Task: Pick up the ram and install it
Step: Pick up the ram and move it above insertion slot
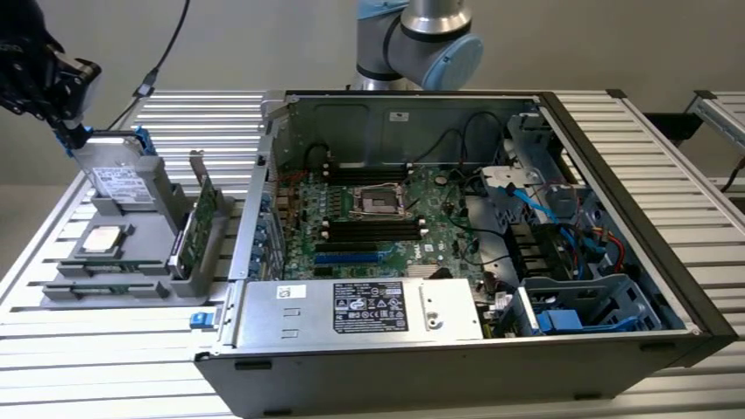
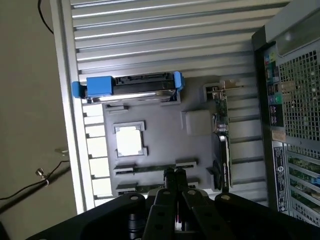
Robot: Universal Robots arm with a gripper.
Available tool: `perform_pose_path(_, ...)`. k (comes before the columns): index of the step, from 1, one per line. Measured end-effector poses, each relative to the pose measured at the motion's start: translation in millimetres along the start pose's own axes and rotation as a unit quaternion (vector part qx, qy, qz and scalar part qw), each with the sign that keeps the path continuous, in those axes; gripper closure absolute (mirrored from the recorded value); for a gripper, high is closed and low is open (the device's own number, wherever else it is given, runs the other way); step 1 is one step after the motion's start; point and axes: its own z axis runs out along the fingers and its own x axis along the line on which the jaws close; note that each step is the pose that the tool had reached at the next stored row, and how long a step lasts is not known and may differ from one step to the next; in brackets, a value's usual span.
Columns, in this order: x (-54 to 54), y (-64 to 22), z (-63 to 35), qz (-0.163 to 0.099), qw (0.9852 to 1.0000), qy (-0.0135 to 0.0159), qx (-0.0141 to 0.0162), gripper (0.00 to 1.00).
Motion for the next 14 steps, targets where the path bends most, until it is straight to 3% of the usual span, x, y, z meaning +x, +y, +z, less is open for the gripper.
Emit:
perform_pose_path(3,0.0,-0.1,1.4,-0.028,0.9996,0.0013,0.0001,0.90)
perform_pose_path(7,0.0,-0.2,3.6,-0.064,0.9979,0.0030,0.0000,0.90)
perform_pose_path(10,0.0,-0.3,5.3,-0.091,0.9959,0.0043,0.0001,0.90)
perform_pose_path(14,0.0,-0.4,8.3,-0.127,0.9919,0.0060,0.0001,0.90)
